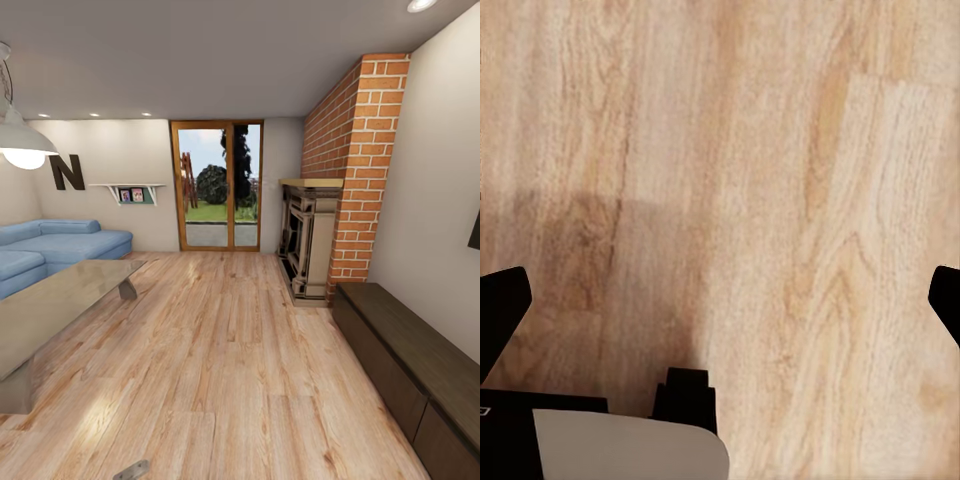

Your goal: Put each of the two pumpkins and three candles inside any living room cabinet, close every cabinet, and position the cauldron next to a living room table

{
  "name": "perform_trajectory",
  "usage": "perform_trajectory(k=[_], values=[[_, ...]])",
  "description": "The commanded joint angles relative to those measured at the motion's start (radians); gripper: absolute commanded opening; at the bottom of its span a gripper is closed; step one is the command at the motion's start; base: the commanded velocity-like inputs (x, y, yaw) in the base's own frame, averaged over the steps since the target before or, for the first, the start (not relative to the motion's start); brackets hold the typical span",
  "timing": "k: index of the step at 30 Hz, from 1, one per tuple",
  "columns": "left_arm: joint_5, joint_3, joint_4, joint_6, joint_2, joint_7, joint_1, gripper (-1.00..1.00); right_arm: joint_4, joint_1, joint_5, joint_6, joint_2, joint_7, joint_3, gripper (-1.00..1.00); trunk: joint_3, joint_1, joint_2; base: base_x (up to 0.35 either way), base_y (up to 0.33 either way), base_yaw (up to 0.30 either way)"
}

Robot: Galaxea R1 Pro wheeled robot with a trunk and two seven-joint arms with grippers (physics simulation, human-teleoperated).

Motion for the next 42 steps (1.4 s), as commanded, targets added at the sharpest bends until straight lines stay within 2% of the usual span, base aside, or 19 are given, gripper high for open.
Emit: perform_trajectory(k=[1,11,14,19,29,42], values=[[0.007,-0.008,0.001,0.002,0.0,0.002,-0.001,1.0,0.001,-0.001,-0.009,0.002,0.0,0.005,0.009,1.0,-0.001,0.0,-0.001,0.0,0.0,0.0],[0.007,-0.008,0.001,0.002,0.0,0.002,-0.001,1.0,0.0,0.0,-0.002,-0.001,0.0,0.005,0.01,1.0,0.001,0.0,-0.001,0.0,0.0,0.109],[0.007,-0.008,0.001,0.002,-0.001,0.002,-0.001,1.0,0.0,0.0,0.046,-0.001,0.0,0.005,0.013,1.0,0.004,0.0,-0.001,0.0,0.0,0.198],[0.007,-0.008,0.001,0.002,-0.001,0.002,-0.001,1.0,0.0,0.0,0.065,-0.001,0.001,0.005,0.013,1.0,0.01,0.0,-0.001,0.0,0.0,0.199],[0.007,-0.008,0.001,0.002,-0.001,0.002,-0.001,1.0,0.0,0.001,0.07,-0.001,0.001,0.005,0.013,1.0,0.022,0.0,-0.001,0.0,0.044,0.208],[0.007,-0.008,0.001,0.002,0.001,0.002,-0.001,1.0,0.0,0.001,0.07,-0.001,0.001,0.005,0.014,1.0,0.027,0.0,-0.001,0.021,0.273,0.248]])
